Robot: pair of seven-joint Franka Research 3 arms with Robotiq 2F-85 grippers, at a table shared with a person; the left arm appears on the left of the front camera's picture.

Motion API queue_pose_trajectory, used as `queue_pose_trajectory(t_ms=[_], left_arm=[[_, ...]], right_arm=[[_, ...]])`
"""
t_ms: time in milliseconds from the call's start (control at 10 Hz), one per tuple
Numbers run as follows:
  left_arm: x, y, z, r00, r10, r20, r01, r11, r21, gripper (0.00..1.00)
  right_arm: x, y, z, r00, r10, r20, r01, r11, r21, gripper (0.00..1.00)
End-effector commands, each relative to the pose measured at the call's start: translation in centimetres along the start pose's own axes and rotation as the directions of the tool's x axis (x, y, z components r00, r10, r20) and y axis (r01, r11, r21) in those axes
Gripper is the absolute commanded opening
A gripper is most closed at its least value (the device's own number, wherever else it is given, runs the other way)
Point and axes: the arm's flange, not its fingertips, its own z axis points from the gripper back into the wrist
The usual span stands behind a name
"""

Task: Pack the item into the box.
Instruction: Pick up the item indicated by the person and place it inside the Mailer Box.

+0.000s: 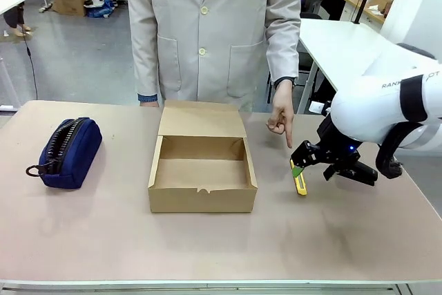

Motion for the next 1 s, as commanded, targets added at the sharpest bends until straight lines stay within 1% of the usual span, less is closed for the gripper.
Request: queue_pose_trajectory(t_ms=[0,100,300,500,600,700,900], left_arm=[[-0.2,-0.1,0.1,1.0,-0.021,-0.011,0.021,1.0,-0.011,1.0],[-0.2,-0.1,0.1,1.0,-0.021,-0.011,0.021,1.0,-0.011,1.0],[-0.2,-0.1,0.1,1.0,-0.021,-0.011,0.021,1.0,-0.011,1.0],[-0.2,-0.1,0.1,1.0,-0.021,-0.011,0.021,1.0,-0.011,1.0],[-0.2,-0.1,0.1,1.0,-0.021,-0.011,0.021,1.0,-0.011,1.0],[-0.2,-0.1,0.1,1.0,-0.021,-0.011,0.021,1.0,-0.011,1.0],[-0.2,-0.1,0.1,1.0,-0.021,-0.011,0.021,1.0,-0.011,1.0]], right_arm=[[-0.3,1.2,-0.2,0.978,-0.183,0.101,0.201,0.953,-0.225,1.0],[-0.1,2.6,-0.8,0.965,-0.222,0.142,0.257,0.911,-0.321,1.0],[1.1,3.5,-2.1,0.958,-0.254,0.135,0.286,0.892,-0.35,1.0],[1.9,3.6,-3.2,0.958,-0.259,0.125,0.287,0.894,-0.343,1.0],[2.4,3.6,-3.6,0.963,-0.248,0.109,0.27,0.906,-0.325,1.0],[3.1,3.4,-3.9,0.968,-0.229,0.102,0.249,0.925,-0.288,1.0],[4.7,3.1,-4.8,0.984,-0.168,0.061,0.178,0.948,-0.264,1.0]])
